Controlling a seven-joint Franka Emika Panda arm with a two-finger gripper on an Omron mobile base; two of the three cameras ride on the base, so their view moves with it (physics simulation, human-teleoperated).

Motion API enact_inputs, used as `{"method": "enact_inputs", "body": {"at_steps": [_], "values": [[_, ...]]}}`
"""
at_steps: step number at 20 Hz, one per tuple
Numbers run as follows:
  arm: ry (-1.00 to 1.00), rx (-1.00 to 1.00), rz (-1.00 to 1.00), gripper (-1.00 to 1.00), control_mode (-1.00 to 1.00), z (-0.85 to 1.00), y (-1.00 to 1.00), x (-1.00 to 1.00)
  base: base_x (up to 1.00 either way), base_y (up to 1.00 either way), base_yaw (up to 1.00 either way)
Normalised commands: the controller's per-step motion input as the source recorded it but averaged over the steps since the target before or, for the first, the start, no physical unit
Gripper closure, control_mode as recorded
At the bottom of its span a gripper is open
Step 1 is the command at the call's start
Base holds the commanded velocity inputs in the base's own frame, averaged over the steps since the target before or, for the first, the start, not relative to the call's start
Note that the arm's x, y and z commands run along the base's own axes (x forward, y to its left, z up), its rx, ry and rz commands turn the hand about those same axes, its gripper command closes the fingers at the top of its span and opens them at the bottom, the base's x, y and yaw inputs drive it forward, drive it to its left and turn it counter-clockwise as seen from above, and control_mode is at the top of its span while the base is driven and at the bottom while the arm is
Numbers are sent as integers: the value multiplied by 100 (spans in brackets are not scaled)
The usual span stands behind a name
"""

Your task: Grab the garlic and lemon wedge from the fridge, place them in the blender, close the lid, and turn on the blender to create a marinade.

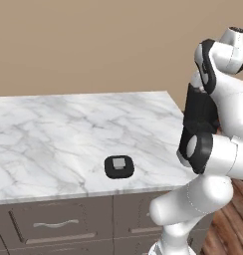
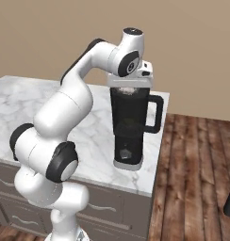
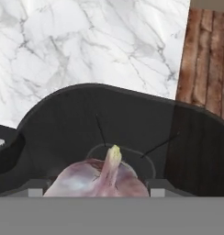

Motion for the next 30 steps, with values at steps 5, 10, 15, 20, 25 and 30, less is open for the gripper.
{"method": "enact_inputs", "body": {"at_steps": [5, 10, 15, 20, 25, 30], "values": [[2, -1, 0, 100, -100, -88, -18, 11, 0, 0, 0], [0, 0, 0, -100, -100, -48, 3, 16, 0, 0, 0], [0, 0, 0, -100, -100, -8, 0, 6, 0, 0, 0], [0, 0, 0, -100, -100, 8, 0, 2, 0, 0, 0], [-13, 0, 0, -100, -100, 76, 31, -31, 0, 0, 0], [-1, 0, -2, -100, -100, 9, 96, -91, 0, 0, 0]]}}
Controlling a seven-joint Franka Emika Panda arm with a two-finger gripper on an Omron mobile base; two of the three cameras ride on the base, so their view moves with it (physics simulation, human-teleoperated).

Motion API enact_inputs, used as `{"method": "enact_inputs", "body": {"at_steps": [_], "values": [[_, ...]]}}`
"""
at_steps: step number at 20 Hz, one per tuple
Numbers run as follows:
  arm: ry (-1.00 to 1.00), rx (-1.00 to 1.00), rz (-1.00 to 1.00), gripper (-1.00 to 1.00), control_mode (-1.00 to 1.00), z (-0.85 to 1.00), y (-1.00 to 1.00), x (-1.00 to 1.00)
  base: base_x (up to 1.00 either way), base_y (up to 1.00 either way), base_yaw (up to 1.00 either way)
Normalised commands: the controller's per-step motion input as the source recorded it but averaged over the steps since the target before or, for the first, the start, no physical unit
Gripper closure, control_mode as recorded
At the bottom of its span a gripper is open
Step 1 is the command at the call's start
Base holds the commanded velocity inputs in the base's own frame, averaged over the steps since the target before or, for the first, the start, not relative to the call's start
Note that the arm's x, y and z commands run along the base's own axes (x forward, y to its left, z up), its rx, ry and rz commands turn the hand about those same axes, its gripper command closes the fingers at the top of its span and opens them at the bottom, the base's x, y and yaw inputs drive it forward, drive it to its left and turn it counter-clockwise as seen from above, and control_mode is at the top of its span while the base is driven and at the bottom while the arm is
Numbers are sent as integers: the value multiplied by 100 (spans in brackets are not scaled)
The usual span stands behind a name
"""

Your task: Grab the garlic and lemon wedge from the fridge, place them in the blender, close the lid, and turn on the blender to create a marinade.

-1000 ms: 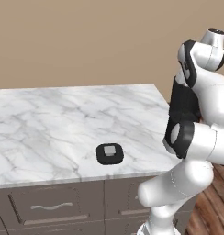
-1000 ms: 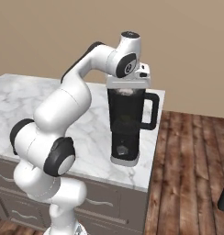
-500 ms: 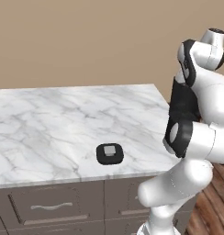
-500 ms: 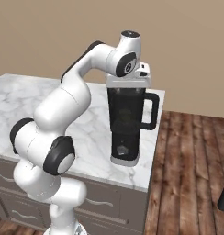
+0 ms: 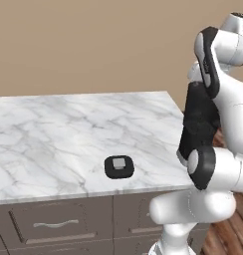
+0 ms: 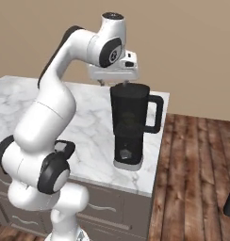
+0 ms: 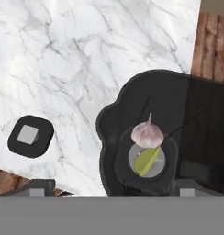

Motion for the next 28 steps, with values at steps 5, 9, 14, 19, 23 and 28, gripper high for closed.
{"method": "enact_inputs", "body": {"at_steps": [5, 9, 14, 19, 23, 28], "values": [[18, 0, -1, -100, -100, -42, 100, -70, 0, 0, 0], [23, 1, -10, -100, -100, -69, 100, -81, 0, 0, 0], [24, 0, -10, -100, -100, -89, 100, -57, 0, 0, 0], [29, 0, -13, -100, -100, -77, 91, 16, 0, 0, 0], [20, -4, -14, -100, -100, -72, 57, 39, 0, 0, 0], [8, -11, -9, -100, -100, -66, 42, 23, 0, 0, 0]]}}
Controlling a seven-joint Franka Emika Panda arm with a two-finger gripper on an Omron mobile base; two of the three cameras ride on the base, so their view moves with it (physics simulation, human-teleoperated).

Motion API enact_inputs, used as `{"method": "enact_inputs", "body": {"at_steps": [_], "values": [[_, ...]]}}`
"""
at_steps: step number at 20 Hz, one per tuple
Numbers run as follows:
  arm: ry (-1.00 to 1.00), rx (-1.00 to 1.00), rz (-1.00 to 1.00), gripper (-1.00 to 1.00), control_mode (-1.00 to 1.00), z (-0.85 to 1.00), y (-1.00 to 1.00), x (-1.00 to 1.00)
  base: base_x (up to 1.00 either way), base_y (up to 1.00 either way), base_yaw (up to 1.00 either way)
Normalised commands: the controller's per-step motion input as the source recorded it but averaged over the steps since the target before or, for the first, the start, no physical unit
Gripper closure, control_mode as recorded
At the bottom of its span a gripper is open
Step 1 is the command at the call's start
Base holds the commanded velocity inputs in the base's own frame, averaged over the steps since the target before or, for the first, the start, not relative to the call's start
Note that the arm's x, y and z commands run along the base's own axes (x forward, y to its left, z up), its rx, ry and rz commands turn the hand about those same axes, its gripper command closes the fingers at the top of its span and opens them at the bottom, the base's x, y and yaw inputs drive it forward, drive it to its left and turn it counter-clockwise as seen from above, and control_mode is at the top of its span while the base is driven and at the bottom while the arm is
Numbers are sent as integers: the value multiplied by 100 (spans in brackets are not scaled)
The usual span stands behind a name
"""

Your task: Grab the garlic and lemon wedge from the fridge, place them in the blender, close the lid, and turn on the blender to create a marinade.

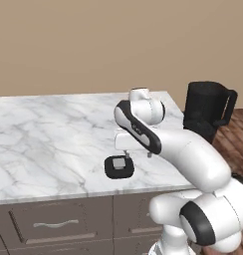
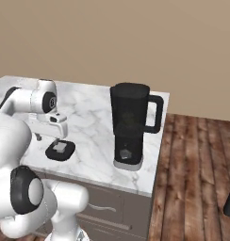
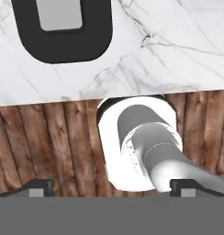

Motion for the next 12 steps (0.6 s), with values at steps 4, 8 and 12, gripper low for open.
{"method": "enact_inputs", "body": {"at_steps": [4, 8, 12], "values": [[0, -8, -8, -100, -100, -46, 22, 24, 0, 0, 0], [-6, -5, -5, -100, -100, -44, 14, 41, 0, 0, 0], [-9, -1, -1, -100, -100, -35, 16, 48, 0, 0, 0]]}}
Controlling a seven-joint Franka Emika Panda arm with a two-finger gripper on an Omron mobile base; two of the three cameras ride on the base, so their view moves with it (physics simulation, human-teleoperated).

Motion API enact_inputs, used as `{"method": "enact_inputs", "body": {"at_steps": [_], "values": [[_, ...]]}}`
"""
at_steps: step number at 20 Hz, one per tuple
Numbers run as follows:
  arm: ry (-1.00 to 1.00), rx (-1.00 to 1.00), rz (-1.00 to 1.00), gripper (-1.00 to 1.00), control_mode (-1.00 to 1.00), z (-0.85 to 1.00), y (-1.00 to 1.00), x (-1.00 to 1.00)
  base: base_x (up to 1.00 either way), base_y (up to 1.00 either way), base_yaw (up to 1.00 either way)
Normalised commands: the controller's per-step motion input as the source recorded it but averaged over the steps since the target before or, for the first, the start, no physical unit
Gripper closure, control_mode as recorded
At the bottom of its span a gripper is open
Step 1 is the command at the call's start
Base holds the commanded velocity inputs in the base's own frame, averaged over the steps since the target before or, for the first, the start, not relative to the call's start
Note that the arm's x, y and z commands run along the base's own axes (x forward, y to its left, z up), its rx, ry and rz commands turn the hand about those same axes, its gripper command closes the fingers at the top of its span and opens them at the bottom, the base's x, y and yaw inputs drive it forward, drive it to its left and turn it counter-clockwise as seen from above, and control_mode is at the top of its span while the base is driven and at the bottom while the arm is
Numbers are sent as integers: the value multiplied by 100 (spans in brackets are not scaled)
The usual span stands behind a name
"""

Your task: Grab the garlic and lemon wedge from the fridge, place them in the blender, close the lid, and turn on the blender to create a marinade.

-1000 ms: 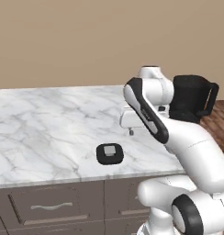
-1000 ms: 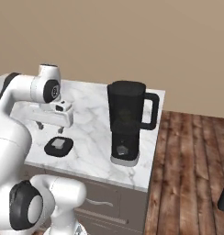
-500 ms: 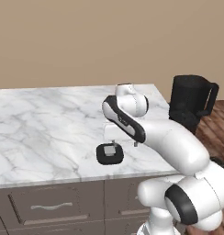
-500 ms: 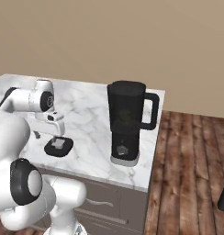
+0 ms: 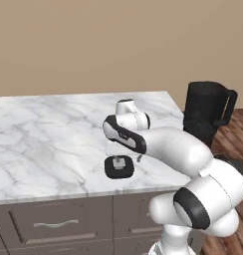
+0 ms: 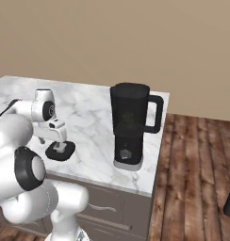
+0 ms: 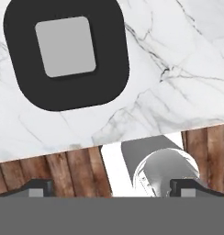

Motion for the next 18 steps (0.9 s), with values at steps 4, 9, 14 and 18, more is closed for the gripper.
{"method": "enact_inputs", "body": {"at_steps": [4, 9, 14, 18], "values": [[-8, 0, 0, -100, -100, -37, 7, 49, 0, 0, 0], [-8, 0, 0, -100, -100, -36, 0, 46, 0, 0, 0], [-3, 0, 1, -100, -100, -42, 8, 49, 0, 0, 0], [0, 0, 3, -100, -100, -45, 15, 35, 0, 0, 0]]}}
